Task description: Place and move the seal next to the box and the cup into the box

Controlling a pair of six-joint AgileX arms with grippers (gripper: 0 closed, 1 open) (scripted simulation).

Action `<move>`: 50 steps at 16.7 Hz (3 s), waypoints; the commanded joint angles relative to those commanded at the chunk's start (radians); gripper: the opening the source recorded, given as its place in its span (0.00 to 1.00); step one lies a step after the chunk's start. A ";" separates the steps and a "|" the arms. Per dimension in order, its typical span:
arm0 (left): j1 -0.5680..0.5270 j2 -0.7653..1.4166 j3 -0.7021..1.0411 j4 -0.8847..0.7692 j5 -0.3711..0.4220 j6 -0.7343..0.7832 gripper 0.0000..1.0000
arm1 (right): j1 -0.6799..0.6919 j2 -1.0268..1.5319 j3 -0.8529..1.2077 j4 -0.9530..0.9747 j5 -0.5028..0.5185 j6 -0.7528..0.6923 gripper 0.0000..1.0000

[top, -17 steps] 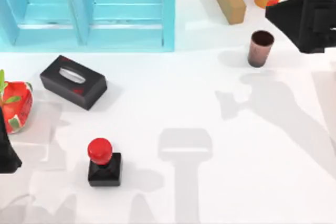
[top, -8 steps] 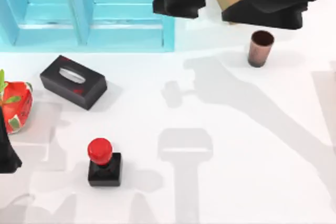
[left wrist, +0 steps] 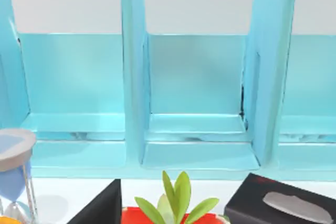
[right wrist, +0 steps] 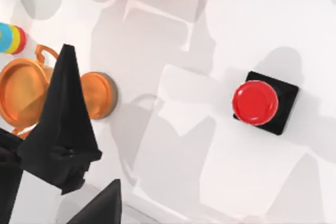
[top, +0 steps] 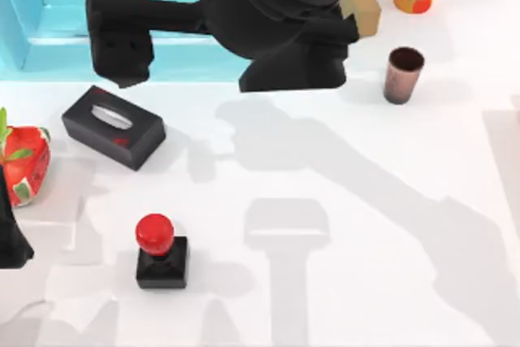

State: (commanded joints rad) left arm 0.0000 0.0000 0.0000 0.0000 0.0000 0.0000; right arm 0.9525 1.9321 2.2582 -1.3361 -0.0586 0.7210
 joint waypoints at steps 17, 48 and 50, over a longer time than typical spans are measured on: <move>0.000 0.000 0.000 0.000 0.000 0.000 1.00 | 0.143 0.770 0.759 -0.418 0.218 0.352 1.00; 0.000 0.000 0.000 0.000 0.000 0.000 1.00 | 0.117 1.213 1.265 -0.519 0.252 0.366 0.70; 0.000 0.000 0.000 0.000 0.000 0.000 1.00 | 0.117 1.213 1.265 -0.519 0.252 0.366 0.55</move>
State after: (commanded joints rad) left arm 0.0000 0.0000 0.0000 0.0000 0.0000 0.0000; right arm 1.0695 3.1452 3.5227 -1.8547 0.1937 1.0872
